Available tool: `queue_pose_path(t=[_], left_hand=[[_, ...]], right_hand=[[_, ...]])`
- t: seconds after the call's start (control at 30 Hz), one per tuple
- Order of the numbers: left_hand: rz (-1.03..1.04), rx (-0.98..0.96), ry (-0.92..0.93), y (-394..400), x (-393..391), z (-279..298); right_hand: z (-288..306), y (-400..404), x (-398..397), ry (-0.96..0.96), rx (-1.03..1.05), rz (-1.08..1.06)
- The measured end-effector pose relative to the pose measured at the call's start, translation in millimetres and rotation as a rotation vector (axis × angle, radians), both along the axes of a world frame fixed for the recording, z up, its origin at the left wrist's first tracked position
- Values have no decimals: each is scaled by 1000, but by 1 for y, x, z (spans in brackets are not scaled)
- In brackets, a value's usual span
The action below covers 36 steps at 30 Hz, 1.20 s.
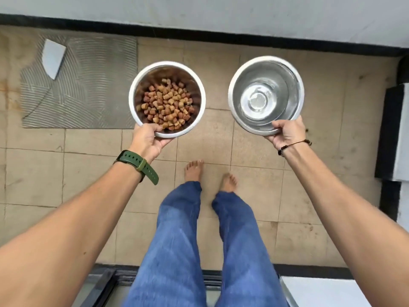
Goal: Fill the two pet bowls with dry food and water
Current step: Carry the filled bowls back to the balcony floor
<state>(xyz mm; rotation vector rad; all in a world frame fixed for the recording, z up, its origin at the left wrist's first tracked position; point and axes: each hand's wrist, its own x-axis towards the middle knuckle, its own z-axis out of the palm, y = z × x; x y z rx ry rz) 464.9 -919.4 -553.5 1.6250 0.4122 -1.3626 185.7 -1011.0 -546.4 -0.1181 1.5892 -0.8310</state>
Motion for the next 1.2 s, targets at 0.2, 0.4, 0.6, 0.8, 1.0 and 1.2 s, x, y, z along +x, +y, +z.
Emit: queue_pose_path(t=[0.2, 0.4, 0.6, 0.8, 1.0, 1.2], left_hand=[[-3, 89, 5, -36, -2, -163], [46, 141, 2, -35, -23, -319], [-54, 253, -29, -36, -44, -391], [-196, 331, -110, -37, -41, -420], [-693, 512, -222, 81, -100, -478], [-717, 455, -480, 101, -99, -496]], right_hand=[[-163, -31, -5, 11, 103, 24], [-312, -28, -20, 11, 163, 19], [-393, -19, -37, 47, 219, -7], [-425, -13, -47, 57, 229, -41], [-439, -16, -46, 68, 241, -62], [-440, -15, -44, 129, 292, 35]])
